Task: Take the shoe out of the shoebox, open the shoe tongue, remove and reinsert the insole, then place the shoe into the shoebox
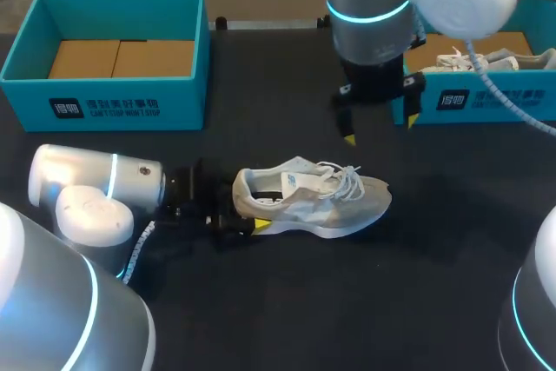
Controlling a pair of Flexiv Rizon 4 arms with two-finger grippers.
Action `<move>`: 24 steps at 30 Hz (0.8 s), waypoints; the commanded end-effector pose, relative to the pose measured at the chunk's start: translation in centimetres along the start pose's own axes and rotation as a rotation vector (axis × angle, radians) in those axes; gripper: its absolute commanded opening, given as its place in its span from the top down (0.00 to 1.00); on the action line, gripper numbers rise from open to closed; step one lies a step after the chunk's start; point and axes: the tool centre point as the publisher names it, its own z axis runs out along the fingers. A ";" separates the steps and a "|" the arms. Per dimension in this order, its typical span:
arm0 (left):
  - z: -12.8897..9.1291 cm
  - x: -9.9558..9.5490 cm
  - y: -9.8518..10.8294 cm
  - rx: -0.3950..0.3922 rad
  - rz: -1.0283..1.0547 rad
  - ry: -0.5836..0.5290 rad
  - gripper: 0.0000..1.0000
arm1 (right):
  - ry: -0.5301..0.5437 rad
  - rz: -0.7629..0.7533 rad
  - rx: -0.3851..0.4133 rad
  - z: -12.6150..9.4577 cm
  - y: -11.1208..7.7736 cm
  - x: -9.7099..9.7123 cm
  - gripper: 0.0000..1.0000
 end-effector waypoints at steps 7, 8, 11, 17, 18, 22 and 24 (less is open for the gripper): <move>0.2 -0.2 0.0 -0.002 -0.001 0.001 1.00 | 0.017 0.014 0.004 0.3 0.4 0.5 0.00; 0.2 -0.2 0.0 -0.002 -0.001 0.001 1.00 | 0.017 0.014 0.004 0.3 0.4 0.5 0.00; 0.2 -0.2 0.0 -0.002 -0.001 0.001 1.00 | 0.017 0.014 0.004 0.3 0.4 0.5 0.00; 0.2 -0.2 0.0 -0.002 -0.001 0.001 1.00 | 0.039 0.011 0.000 0.5 0.1 2.2 0.00; 0.2 -0.2 0.0 -0.002 -0.001 0.001 1.00 | 0.037 0.012 0.004 0.5 0.0 3.2 0.00; 0.2 -0.2 0.0 -0.002 -0.001 0.001 1.00 | 0.008 0.000 0.010 0.5 -0.3 6.3 0.00; 0.2 -0.2 0.0 -0.002 -0.001 0.001 1.00 | 0.002 0.003 0.007 0.5 -0.5 7.8 0.00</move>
